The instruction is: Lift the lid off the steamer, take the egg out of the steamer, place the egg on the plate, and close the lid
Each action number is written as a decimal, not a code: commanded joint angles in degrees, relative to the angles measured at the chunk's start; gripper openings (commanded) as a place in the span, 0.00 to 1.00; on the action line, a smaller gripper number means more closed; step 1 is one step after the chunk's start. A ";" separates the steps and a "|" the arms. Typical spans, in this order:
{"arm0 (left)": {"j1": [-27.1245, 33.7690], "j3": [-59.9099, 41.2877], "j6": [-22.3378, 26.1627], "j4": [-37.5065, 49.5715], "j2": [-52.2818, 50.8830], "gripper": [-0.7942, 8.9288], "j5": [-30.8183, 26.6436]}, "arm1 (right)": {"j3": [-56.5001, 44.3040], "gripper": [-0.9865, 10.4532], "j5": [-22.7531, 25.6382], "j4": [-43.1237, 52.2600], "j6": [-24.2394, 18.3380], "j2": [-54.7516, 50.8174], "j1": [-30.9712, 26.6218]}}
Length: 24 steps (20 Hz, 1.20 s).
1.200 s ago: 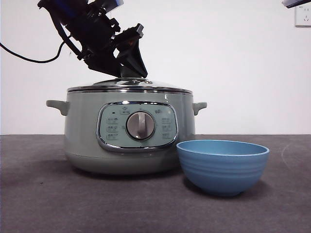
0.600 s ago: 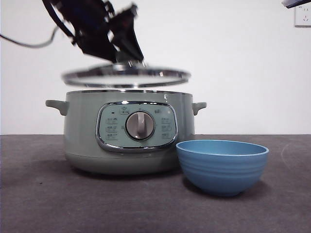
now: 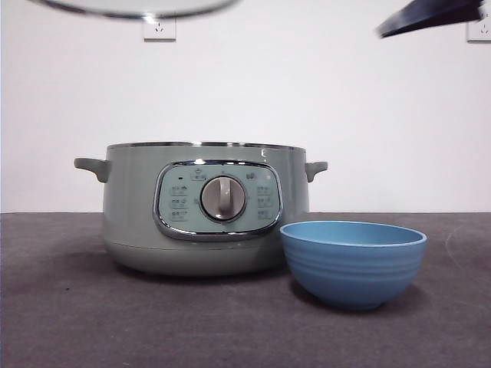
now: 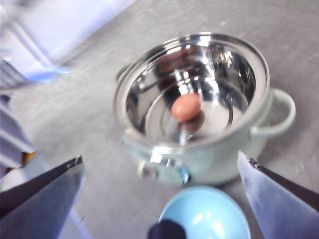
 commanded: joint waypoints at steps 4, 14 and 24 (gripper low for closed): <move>-0.13 1.07 -0.20 -6.97 -11.63 0.07 -3.98 | 0.37 0.61 6.34 9.88 6.01 9.42 7.04; -0.13 1.07 -1.64 -19.19 -25.51 0.07 -8.04 | 22.16 0.60 15.74 5.75 6.84 35.08 14.80; -0.13 1.07 -1.22 -21.16 -26.84 0.07 -8.00 | 36.59 0.55 21.62 2.64 4.63 53.94 17.22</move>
